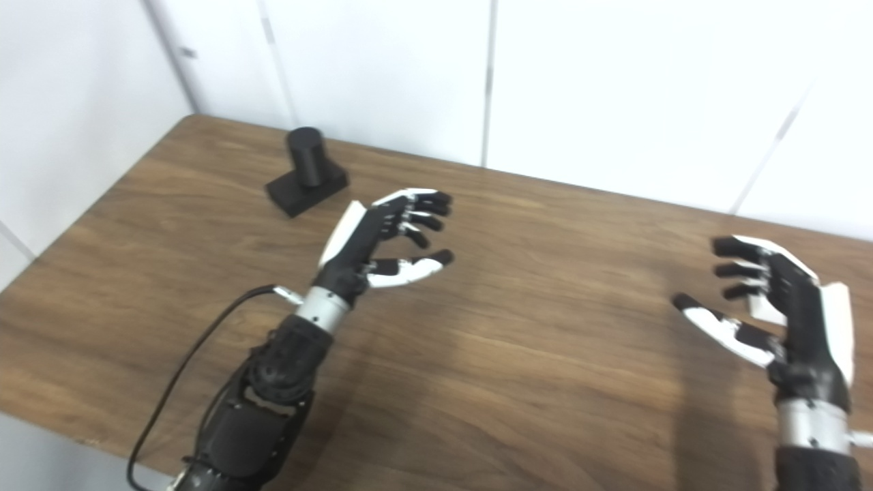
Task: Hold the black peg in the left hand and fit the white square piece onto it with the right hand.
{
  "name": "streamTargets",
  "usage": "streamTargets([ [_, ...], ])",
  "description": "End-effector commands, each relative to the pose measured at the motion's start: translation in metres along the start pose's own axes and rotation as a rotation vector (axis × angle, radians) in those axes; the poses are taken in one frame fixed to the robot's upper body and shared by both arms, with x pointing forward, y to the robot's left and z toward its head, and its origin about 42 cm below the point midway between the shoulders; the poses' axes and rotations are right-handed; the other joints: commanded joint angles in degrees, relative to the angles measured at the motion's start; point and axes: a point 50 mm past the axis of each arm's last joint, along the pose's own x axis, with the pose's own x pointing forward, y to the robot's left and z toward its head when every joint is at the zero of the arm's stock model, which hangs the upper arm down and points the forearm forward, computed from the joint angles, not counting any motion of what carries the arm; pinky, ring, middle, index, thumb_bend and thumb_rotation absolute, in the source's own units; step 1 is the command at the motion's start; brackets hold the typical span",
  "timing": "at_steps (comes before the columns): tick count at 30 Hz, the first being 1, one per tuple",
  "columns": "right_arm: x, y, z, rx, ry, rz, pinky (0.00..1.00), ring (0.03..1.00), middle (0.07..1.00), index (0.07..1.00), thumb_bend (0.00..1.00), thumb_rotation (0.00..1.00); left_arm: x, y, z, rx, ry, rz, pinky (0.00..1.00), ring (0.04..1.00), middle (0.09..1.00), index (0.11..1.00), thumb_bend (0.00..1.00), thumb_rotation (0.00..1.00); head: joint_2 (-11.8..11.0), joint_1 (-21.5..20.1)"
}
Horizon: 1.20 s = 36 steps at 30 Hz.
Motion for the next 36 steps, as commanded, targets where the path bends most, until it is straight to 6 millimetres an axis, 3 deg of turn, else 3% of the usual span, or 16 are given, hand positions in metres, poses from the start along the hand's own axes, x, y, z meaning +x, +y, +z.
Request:
streamTargets([
  [1,0.009,-0.006,0.019,0.017,-0.074,-0.026,0.49,0.62,0.685,0.653,0.52,0.0,0.011,0.006,0.016,0.013,-0.078,0.028,0.54,0.68,0.734,0.728,0.61,0.04,0.0,0.0],
  [9,0.01,-0.005,0.025,0.018,-0.07,-0.029,0.49,0.622,0.683,0.651,0.5,0.0,0.012,0.012,0.016,0.039,-0.084,0.041,0.52,0.672,0.734,0.713,0.62,0.05,-0.2,-0.6],
  [14,0.011,-0.006,0.026,0.019,-0.078,-0.029,0.48,0.617,0.677,0.647,0.51,0.0,0.013,0.023,0.019,0.088,-0.082,0.071,0.51,0.652,0.725,0.694,0.62,0.11,-0.2,-0.6],
  [20,0.009,-0.006,0.026,0.023,-0.076,-0.03,0.48,0.613,0.674,0.647,0.51,0.0,0.013,0.055,0.022,0.17,-0.068,0.096,0.56,0.678,0.732,0.694,0.68,0.16,-0.6,-0.2],
  [24,0.009,-0.006,0.025,0.026,-0.067,-0.026,0.49,0.619,0.678,0.651,0.51,0.0,0.016,0.08,0.024,0.249,-0.046,0.097,0.54,0.665,0.731,0.708,0.74,0.23,-0.6,0.0],
  [27,0.009,-0.006,0.025,0.027,-0.062,-0.025,0.5,0.625,0.682,0.651,0.51,0.0,0.02,0.1,0.028,0.331,-0.02,0.098,0.61,0.707,0.747,0.717,0.77,0.27,-0.6,0.2],
  [31,0.009,-0.007,0.024,0.018,-0.06,-0.026,0.5,0.621,0.683,0.65,0.51,0.0,0.024,0.118,0.033,0.417,-0.006,0.124,0.68,0.746,0.753,0.727,0.77,0.27,-0.8,0.4],
  [36,0.01,-0.007,0.023,0.03,-0.062,-0.025,0.48,0.617,0.675,0.646,0.51,0.0,0.029,0.136,0.036,0.475,0.031,0.225,0.69,0.805,0.809,0.747,0.76,0.24,-1.1,0.7],
])
